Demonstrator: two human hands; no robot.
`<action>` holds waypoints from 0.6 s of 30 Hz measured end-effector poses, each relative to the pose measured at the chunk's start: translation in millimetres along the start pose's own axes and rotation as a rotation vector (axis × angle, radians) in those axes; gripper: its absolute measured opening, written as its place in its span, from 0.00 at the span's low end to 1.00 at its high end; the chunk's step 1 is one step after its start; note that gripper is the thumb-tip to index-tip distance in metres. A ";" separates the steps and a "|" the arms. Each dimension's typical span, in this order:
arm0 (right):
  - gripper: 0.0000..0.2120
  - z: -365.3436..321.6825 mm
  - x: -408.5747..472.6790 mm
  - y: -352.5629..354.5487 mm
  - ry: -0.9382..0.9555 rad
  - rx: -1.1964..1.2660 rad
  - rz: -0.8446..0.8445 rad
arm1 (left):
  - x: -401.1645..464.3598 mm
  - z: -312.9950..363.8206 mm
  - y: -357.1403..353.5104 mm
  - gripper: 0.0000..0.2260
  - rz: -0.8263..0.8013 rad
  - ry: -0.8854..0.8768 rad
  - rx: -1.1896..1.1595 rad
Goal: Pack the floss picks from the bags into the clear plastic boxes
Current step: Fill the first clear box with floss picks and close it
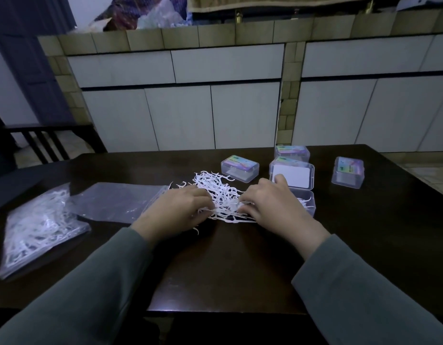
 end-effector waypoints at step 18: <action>0.16 14.1 0.1 -1.6 -0.192 0.211 0.233 | -1.9 -5.5 4.3 0.10 0.384 0.141 -0.147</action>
Point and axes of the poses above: each hand's wrist, its own x-axis towards the middle knuckle, its own y-axis out of the back of the hand, z = x × y, the point moved 2 cm from there along x, towards the middle knuckle, and after that the axes turned 6 degrees about -x, right-handed, at the moved point
